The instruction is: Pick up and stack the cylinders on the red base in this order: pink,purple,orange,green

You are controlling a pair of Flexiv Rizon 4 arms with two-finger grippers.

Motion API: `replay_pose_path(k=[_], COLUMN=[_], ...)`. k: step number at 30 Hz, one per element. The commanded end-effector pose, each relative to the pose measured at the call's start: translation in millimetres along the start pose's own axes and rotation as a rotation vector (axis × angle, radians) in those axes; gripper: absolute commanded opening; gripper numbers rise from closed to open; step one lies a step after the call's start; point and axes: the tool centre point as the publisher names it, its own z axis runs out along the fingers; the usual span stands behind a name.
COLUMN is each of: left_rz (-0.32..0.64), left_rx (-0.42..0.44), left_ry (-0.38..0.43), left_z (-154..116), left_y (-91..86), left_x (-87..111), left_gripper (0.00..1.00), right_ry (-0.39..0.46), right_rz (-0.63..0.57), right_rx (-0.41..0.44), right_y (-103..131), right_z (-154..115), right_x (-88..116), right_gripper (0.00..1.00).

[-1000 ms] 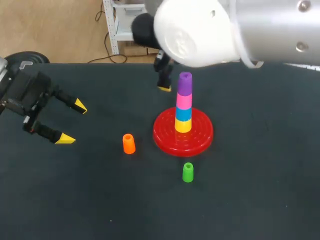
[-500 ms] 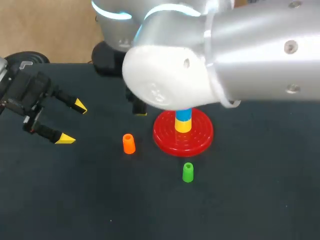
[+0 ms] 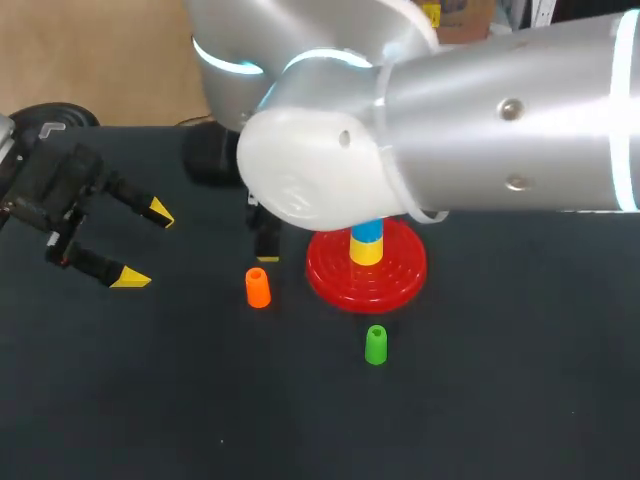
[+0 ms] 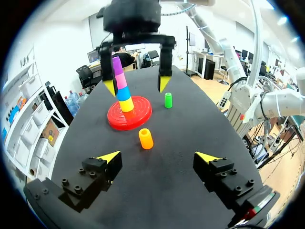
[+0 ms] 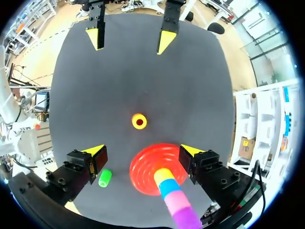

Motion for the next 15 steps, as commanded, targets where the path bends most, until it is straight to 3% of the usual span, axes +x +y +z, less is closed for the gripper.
replay_pose_path(k=[1,9,15], left_rz=[0.002,0.002,0.002], left_rx=[-0.001,-0.001,-0.001], left_ry=[-0.001,-0.001,-0.001], left_z=[0,0,0], left_y=[0.0,0.0,0.0], left_x=[1.0,1.0,1.0], left_gripper=[1.0,1.0,1.0], right_ry=[0.018,0.023,0.018], right_rz=[-0.014,-0.032,-0.024], right_rx=[-0.038,-0.081,-0.055], right_y=[-5,4,9], right_z=[19,50,63], right_x=[-12,-16,-16], right_gripper=[1.0,1.0,1.0])
